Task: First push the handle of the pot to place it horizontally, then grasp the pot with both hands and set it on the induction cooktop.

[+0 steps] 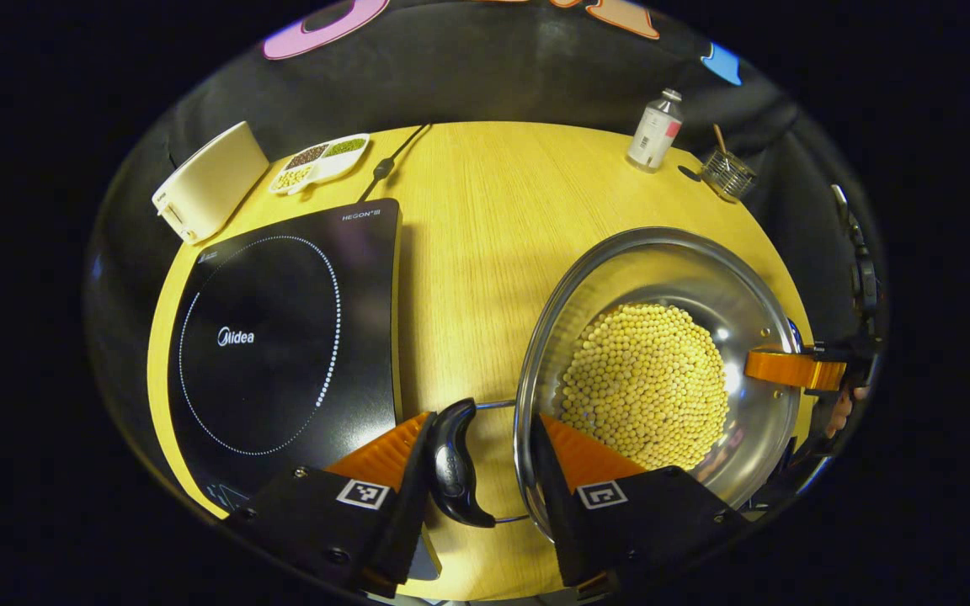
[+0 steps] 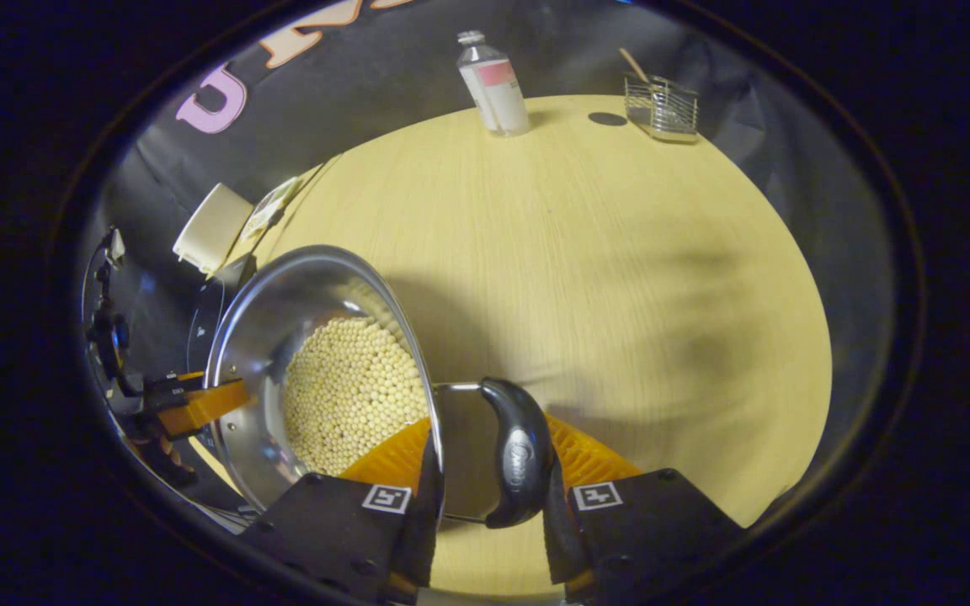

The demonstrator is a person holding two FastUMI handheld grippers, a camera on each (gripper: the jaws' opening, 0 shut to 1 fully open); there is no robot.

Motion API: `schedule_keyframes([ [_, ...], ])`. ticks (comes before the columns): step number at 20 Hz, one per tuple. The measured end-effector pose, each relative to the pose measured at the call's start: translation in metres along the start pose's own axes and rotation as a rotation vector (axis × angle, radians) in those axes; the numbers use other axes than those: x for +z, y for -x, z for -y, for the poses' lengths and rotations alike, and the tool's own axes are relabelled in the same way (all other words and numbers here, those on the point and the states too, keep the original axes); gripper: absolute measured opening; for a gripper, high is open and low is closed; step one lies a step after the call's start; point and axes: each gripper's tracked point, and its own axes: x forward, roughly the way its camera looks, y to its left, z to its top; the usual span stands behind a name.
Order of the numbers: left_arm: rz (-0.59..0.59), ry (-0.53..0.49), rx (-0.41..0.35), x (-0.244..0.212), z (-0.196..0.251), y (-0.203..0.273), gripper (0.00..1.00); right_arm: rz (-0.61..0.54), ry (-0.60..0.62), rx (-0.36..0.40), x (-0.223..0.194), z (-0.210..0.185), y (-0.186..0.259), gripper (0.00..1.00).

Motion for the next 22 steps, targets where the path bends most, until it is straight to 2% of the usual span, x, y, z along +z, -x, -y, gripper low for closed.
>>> schedule_keyframes([
  [2, -0.012, 0.011, 0.003, -0.001, 0.000, 0.000, 0.64, 0.002, -0.003, 0.000, 0.002, -0.001, 0.001, 0.45],
  [7, -0.027, 0.079, -0.026, -0.002, 0.005, 0.003, 0.55, 0.005, -0.005, -0.010, 0.006, 0.000, 0.004, 0.45],
  [8, -0.014, 0.076, -0.028, -0.001, 0.007, 0.004, 0.54, 0.008, -0.006, -0.006, 0.007, 0.000, 0.006, 0.51],
  [9, -0.002, 0.070, -0.029, 0.002, 0.008, 0.008, 0.54, 0.011, -0.013, 0.000, 0.007, 0.001, 0.008, 0.45],
  [11, 0.001, 0.077, -0.030, 0.005, 0.007, 0.016, 0.55, 0.016, -0.021, 0.012, 0.008, 0.000, 0.013, 0.45],
  [12, -0.004, 0.085, -0.029, 0.006, 0.006, 0.019, 0.55, 0.018, -0.024, 0.015, 0.009, -0.002, 0.017, 0.51],
  [13, -0.009, 0.091, -0.027, 0.008, 0.003, 0.024, 0.53, 0.020, -0.027, 0.019, 0.010, -0.007, 0.021, 0.51],
  [14, -0.010, 0.094, -0.021, 0.010, 0.000, 0.031, 0.53, 0.025, -0.028, 0.025, 0.011, -0.013, 0.024, 0.44],
  [16, 0.005, 0.093, -0.003, 0.017, -0.011, 0.042, 0.53, 0.033, -0.027, 0.046, 0.016, -0.026, 0.027, 0.44],
  [17, 0.014, 0.088, 0.007, 0.021, -0.018, 0.048, 0.53, 0.036, -0.031, 0.059, 0.018, -0.034, 0.029, 0.51],
  [20, 0.030, 0.079, 0.029, 0.029, -0.041, 0.064, 0.55, 0.047, -0.033, 0.085, 0.024, -0.062, 0.032, 0.51],
  [21, 0.035, 0.077, 0.035, 0.031, -0.050, 0.069, 0.53, 0.051, -0.032, 0.092, 0.026, -0.073, 0.032, 0.51],
  [22, 0.048, 0.076, 0.038, 0.034, -0.060, 0.073, 0.55, 0.055, -0.031, 0.095, 0.028, -0.084, 0.032, 0.44],
])
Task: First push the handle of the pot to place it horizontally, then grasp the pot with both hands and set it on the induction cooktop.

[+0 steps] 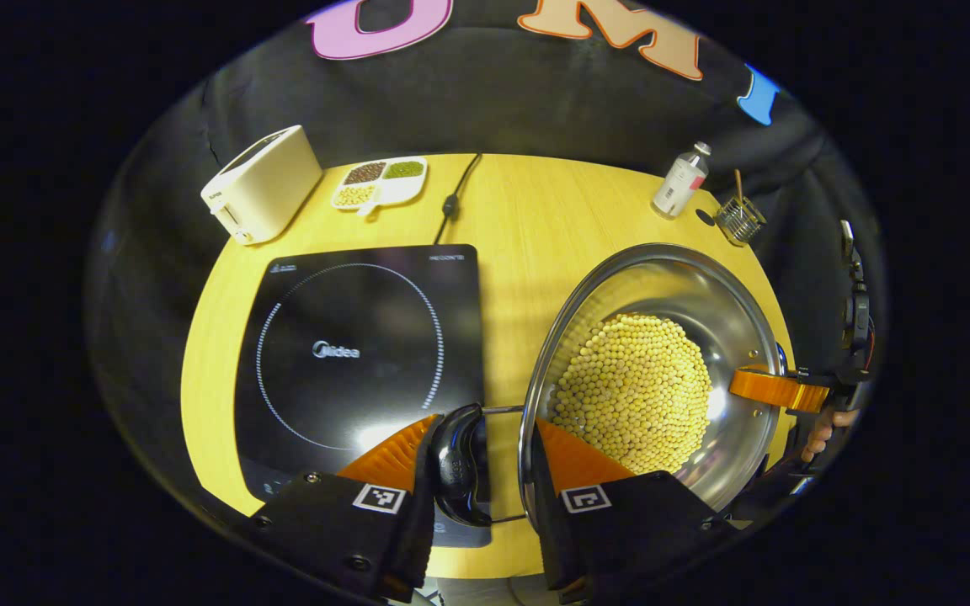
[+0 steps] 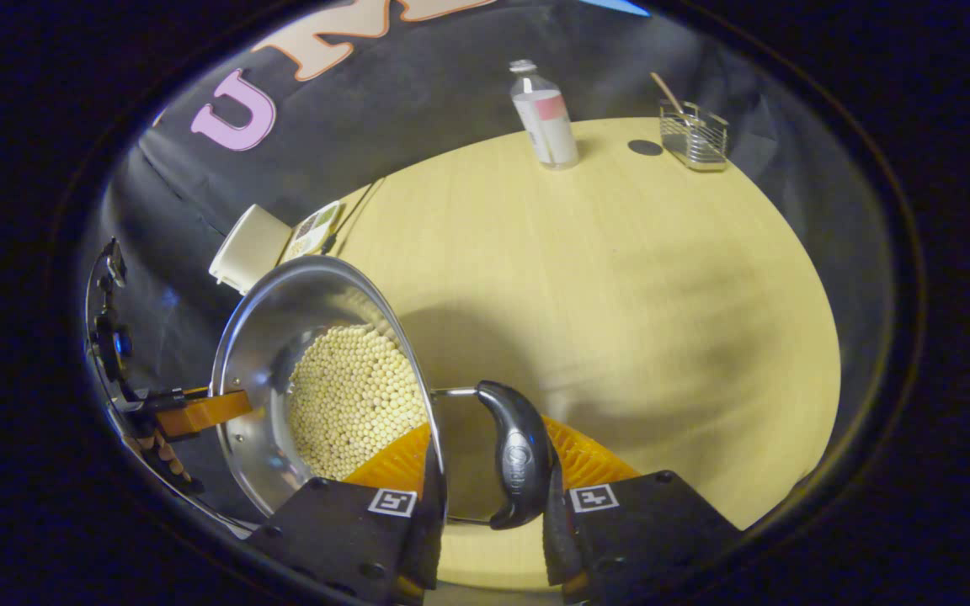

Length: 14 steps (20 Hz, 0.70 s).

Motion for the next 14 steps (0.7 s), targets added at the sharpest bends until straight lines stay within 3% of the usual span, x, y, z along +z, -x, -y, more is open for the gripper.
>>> schedule_keyframes([
  [1, 0.002, 0.001, 0.000, 0.002, -0.010, 0.001, 0.53, 0.005, 0.003, 0.000, 0.000, -0.010, -0.001, 0.51],
  [4, 0.007, 0.009, -0.022, 0.002, -0.042, 0.002, 0.53, 0.014, 0.013, -0.018, -0.001, -0.042, -0.008, 0.51],
  [5, 0.009, 0.007, -0.030, 0.004, -0.053, 0.000, 0.53, 0.017, 0.016, -0.026, -0.003, -0.054, -0.011, 0.43],
  [6, 0.005, 0.002, -0.038, 0.004, -0.067, -0.001, 0.55, 0.017, 0.012, -0.035, -0.005, -0.067, -0.015, 0.51],
  [8, 0.011, -0.014, -0.061, 0.010, -0.096, -0.002, 0.53, 0.018, -0.002, -0.059, -0.009, -0.095, -0.019, 0.51],
  [9, 0.018, -0.021, -0.074, 0.014, -0.111, -0.003, 0.53, 0.023, 0.000, -0.068, -0.012, -0.110, -0.021, 0.43],
  [12, 0.023, -0.041, -0.099, 0.020, -0.154, -0.011, 0.52, 0.027, -0.010, -0.100, -0.015, -0.151, -0.032, 0.44],
  [13, 0.025, -0.040, -0.107, 0.022, -0.167, -0.013, 0.52, 0.029, -0.009, -0.112, -0.018, -0.164, -0.036, 0.51],
  [14, 0.019, -0.037, -0.112, 0.022, -0.178, -0.014, 0.53, 0.029, -0.008, -0.121, -0.019, -0.175, -0.037, 0.45],
])
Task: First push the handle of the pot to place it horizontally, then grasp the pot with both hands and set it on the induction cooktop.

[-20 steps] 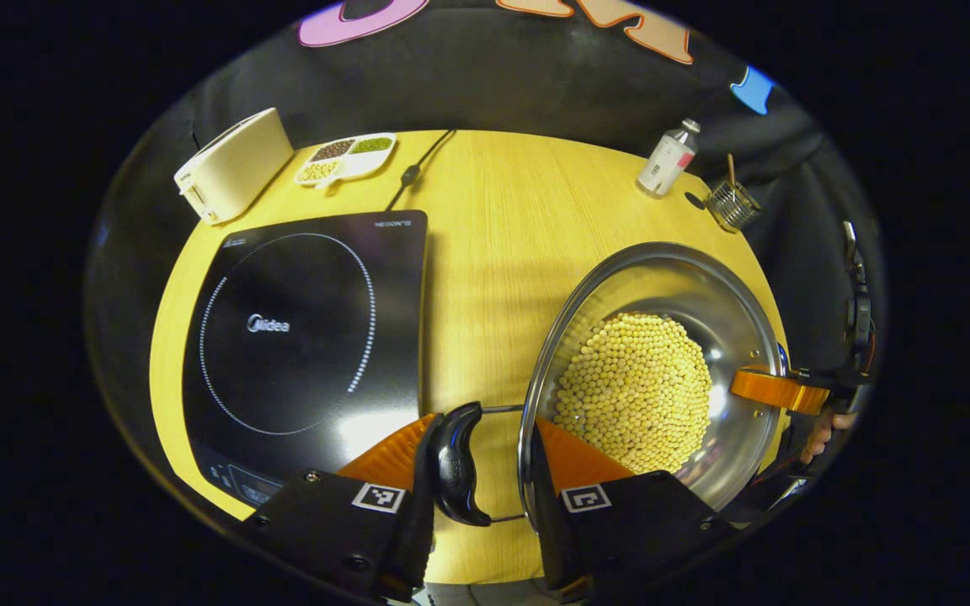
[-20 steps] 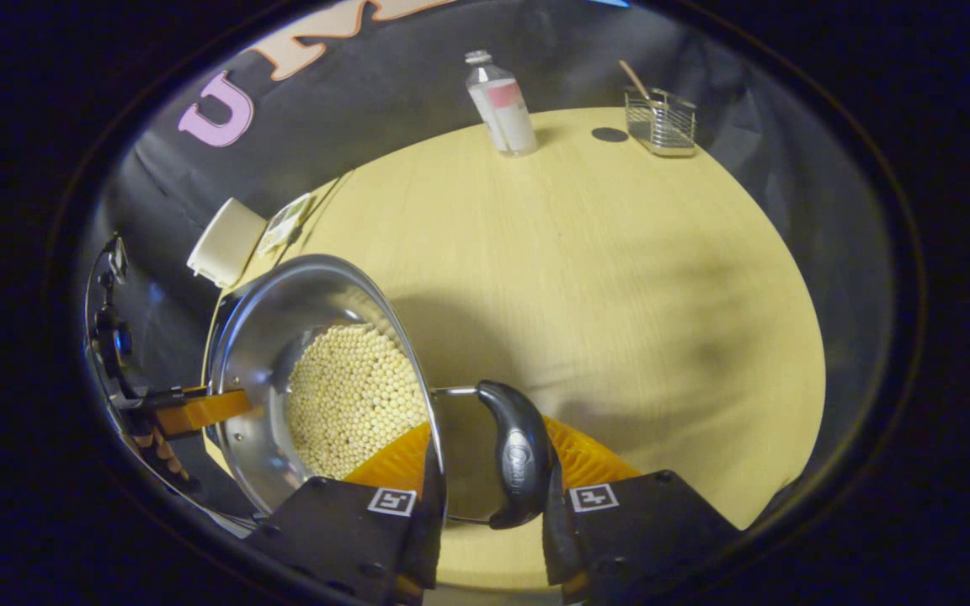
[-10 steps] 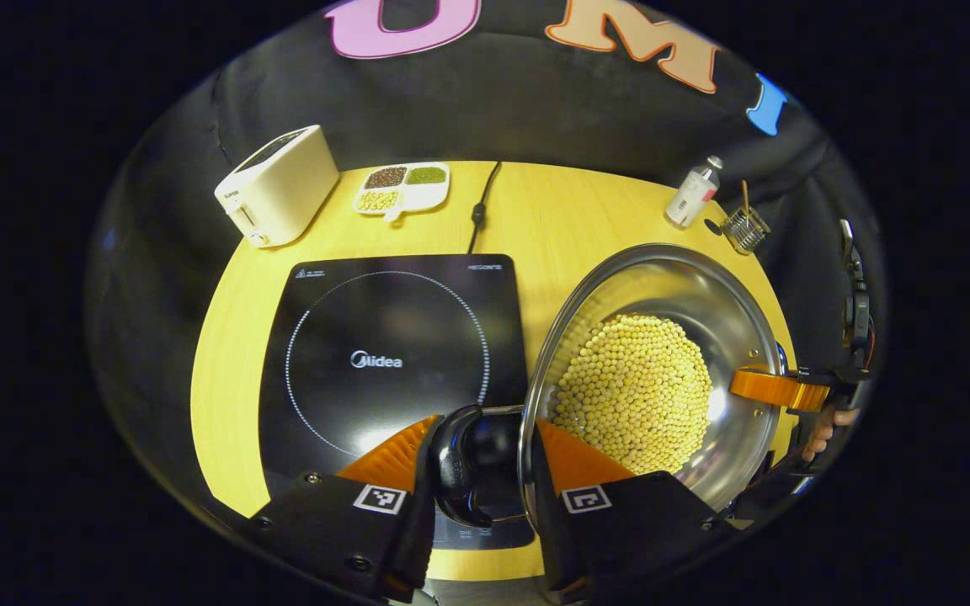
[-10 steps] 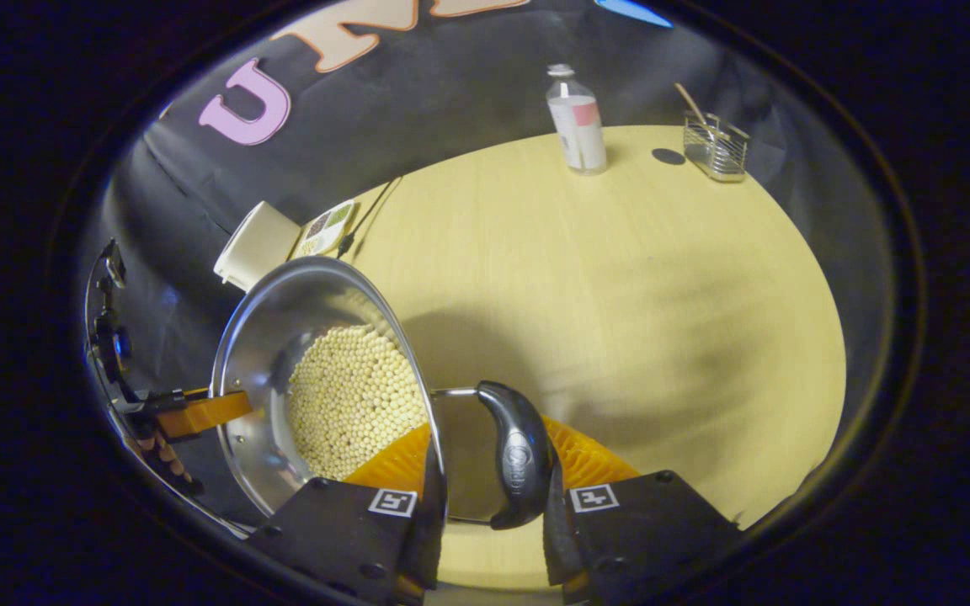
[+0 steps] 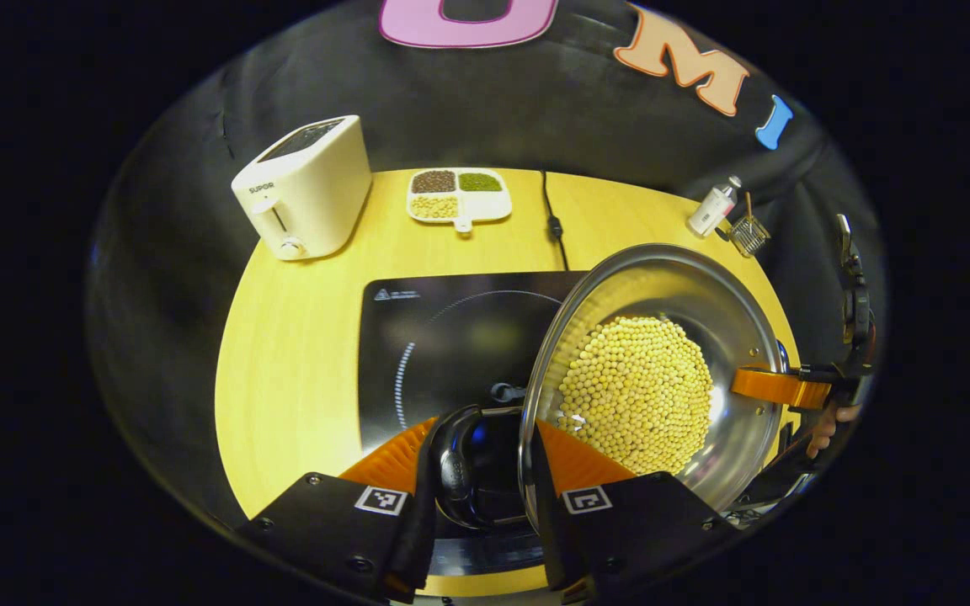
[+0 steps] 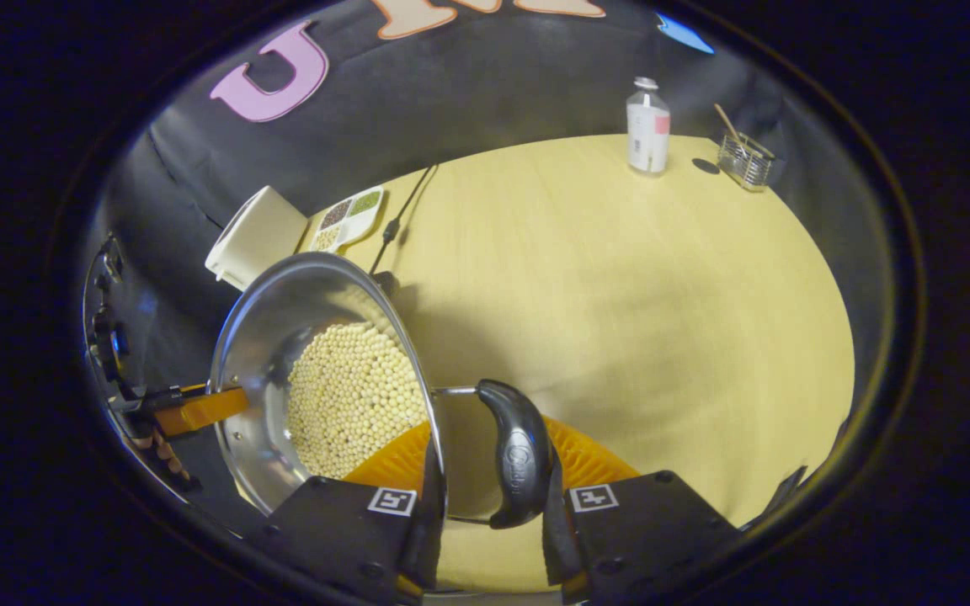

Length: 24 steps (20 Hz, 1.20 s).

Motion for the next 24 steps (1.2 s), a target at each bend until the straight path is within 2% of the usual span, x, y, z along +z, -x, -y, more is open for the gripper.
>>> schedule_keyframes([
  [3, 0.007, -0.016, -0.009, 0.000, -0.029, 0.001, 0.52, -0.010, -0.003, -0.012, -0.004, -0.027, -0.006, 0.44],
  [4, 0.004, -0.013, -0.008, -0.001, -0.037, 0.001, 0.51, -0.015, -0.004, -0.018, -0.005, -0.034, -0.009, 0.51],
  [10, 0.030, -0.058, 0.010, 0.009, -0.076, 0.002, 0.53, -0.020, -0.022, -0.027, -0.015, -0.073, -0.024, 0.51],
  [18, 0.077, -0.095, 0.007, 0.023, -0.092, -0.010, 0.51, -0.009, -0.037, -0.042, -0.010, -0.084, -0.039, 0.51],
  [21, 0.102, -0.120, 0.012, 0.022, -0.092, -0.009, 0.58, 0.011, -0.050, -0.049, -0.010, -0.080, -0.036, 0.52],
  [22, 0.120, -0.135, 0.027, 0.021, -0.094, -0.011, 0.63, 0.028, -0.047, -0.057, -0.007, -0.079, -0.036, 0.58],
  [23, 0.134, -0.158, 0.046, 0.020, -0.096, -0.009, 0.67, 0.030, -0.041, -0.059, -0.005, -0.078, -0.037, 0.60],
  [24, 0.148, -0.178, 0.063, 0.020, -0.096, -0.008, 0.70, 0.017, -0.037, -0.052, -0.011, -0.078, -0.032, 0.75],
])
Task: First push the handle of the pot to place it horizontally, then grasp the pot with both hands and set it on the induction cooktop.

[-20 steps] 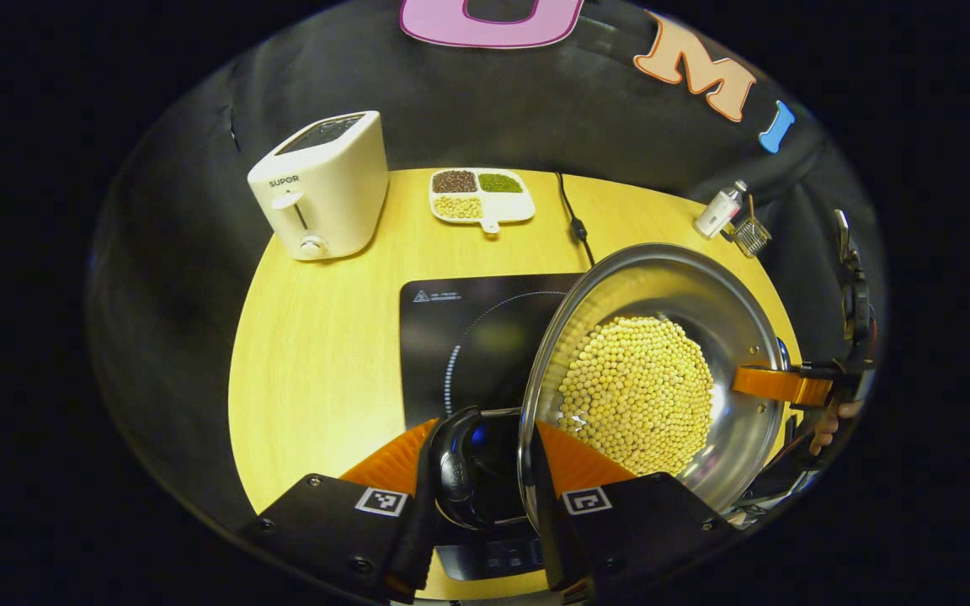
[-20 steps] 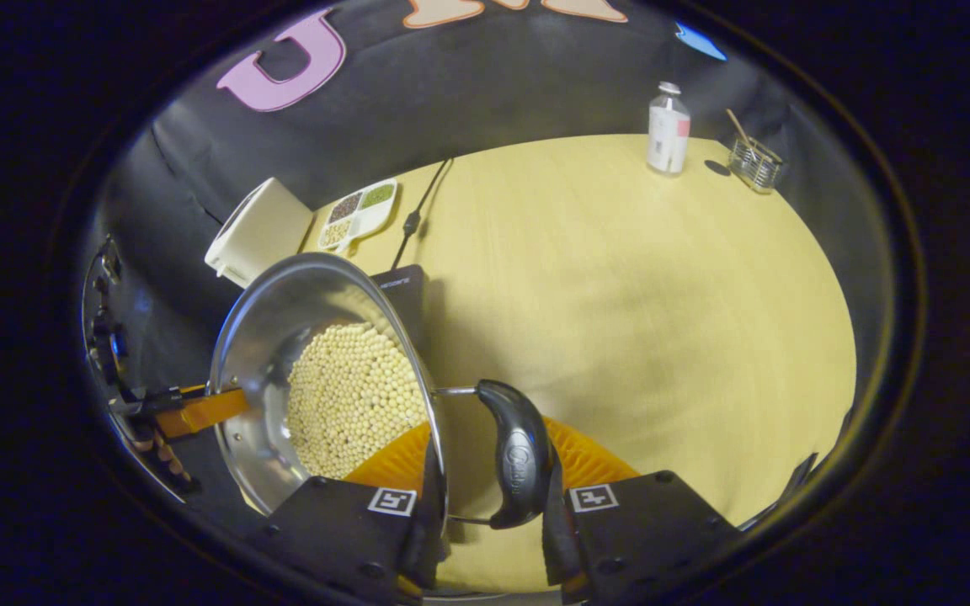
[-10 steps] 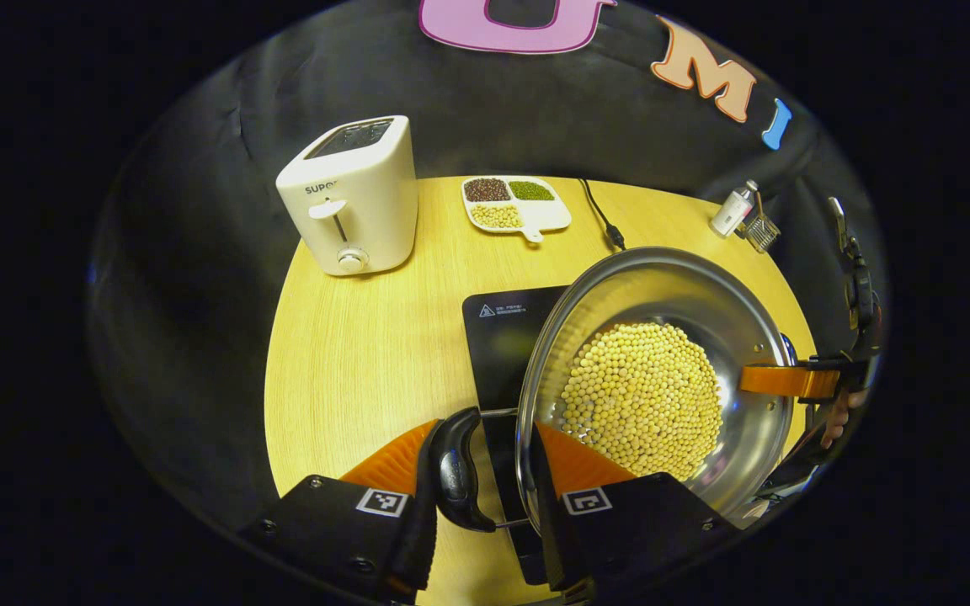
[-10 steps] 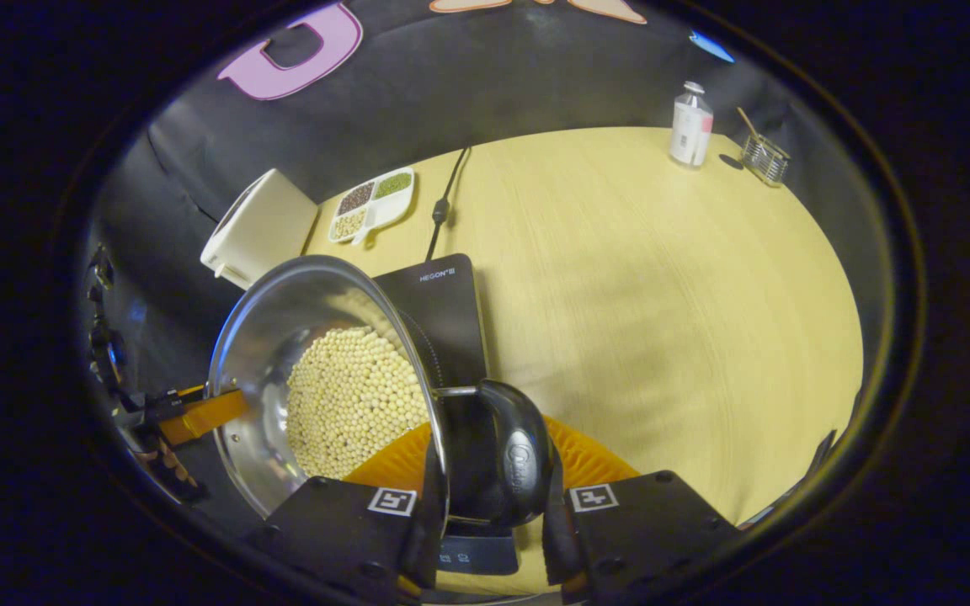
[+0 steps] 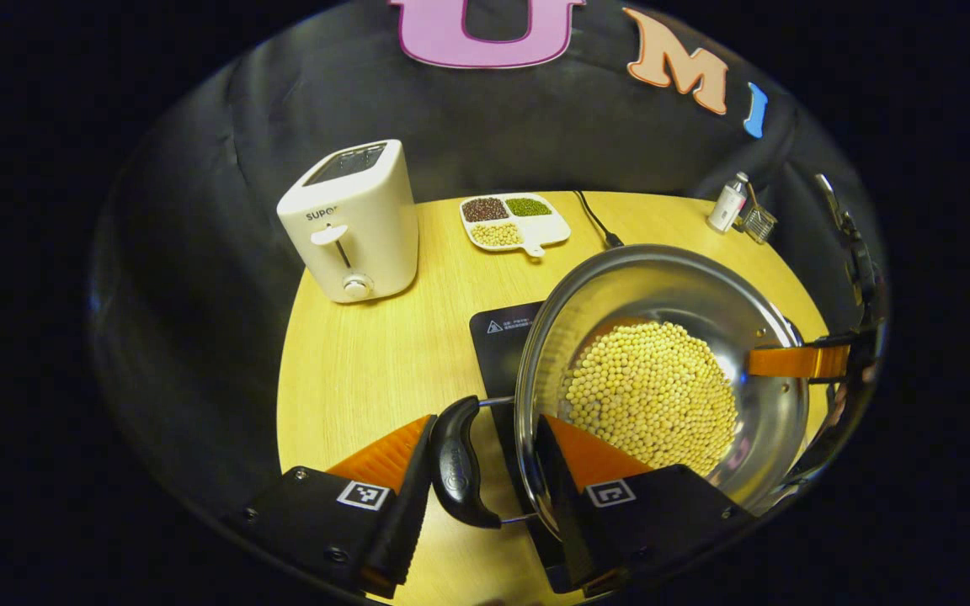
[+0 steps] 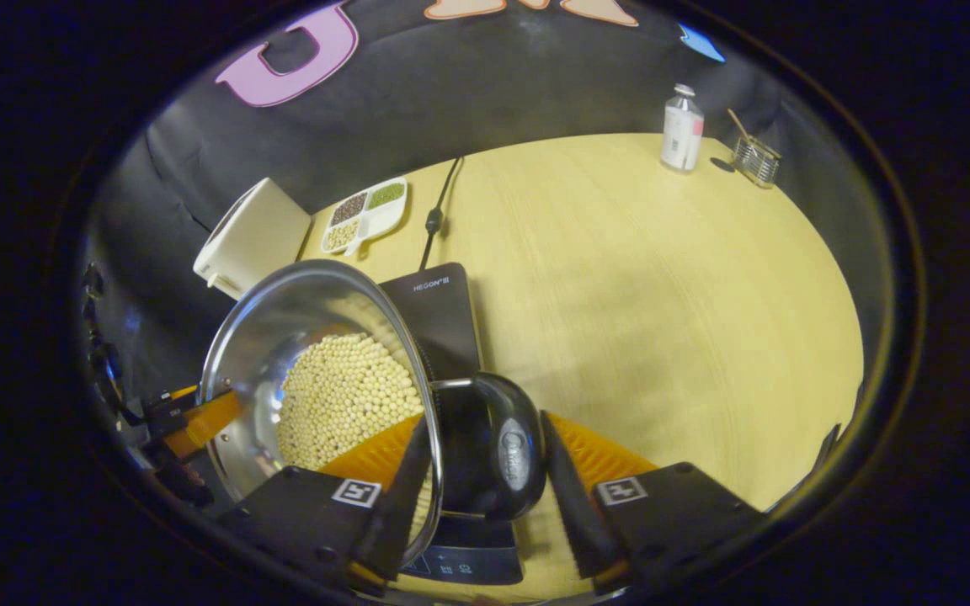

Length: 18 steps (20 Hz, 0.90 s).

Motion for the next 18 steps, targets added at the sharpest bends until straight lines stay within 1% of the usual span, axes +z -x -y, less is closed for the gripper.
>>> schedule_keyframes([
  [1, 0.019, -0.018, 0.026, 0.001, -0.003, 0.002, 0.72, 0.003, -0.001, 0.009, 0.000, 0.000, 0.003, 0.80],
  [2, 0.038, -0.025, 0.050, 0.004, -0.006, 0.003, 0.75, 0.020, -0.007, 0.017, 0.003, 0.001, 0.006, 0.88],
  [3, 0.070, -0.020, 0.066, 0.008, -0.007, 0.007, 0.81, 0.042, -0.017, 0.023, 0.007, 0.002, 0.011, 0.93],
  [4, 0.092, -0.013, 0.077, 0.012, -0.009, 0.010, 0.84, 0.053, -0.025, 0.032, 0.009, 0.002, 0.014, 0.94],
  [7, 0.162, -0.011, 0.124, 0.026, -0.014, 0.022, 0.87, 0.094, -0.030, 0.038, 0.013, 0.006, 0.025, 0.94],
  [10, 0.248, -0.064, 0.190, 0.048, -0.017, 0.046, 0.87, 0.168, -0.035, 0.064, 0.029, 0.010, 0.043, 0.94],
  [11, 0.275, -0.081, 0.214, 0.056, -0.017, 0.055, 0.87, 0.183, -0.036, 0.084, 0.031, 0.011, 0.048, 1.00],
  [12, 0.294, -0.091, 0.231, 0.061, -0.012, 0.065, 0.87, 0.191, -0.038, 0.102, 0.034, 0.012, 0.055, 0.94],
  [16, 0.395, -0.126, 0.283, 0.083, 0.019, 0.111, 0.87, 0.276, -0.033, 0.165, 0.052, 0.030, 0.084, 0.93],
  [17, 0.422, -0.134, 0.291, 0.089, 0.030, 0.122, 0.87, 0.298, -0.028, 0.184, 0.054, 0.033, 0.094, 0.99],
  [18, 0.440, -0.137, 0.303, 0.091, 0.042, 0.134, 0.86, 0.321, -0.022, 0.214, 0.055, 0.035, 0.109, 0.99],
])
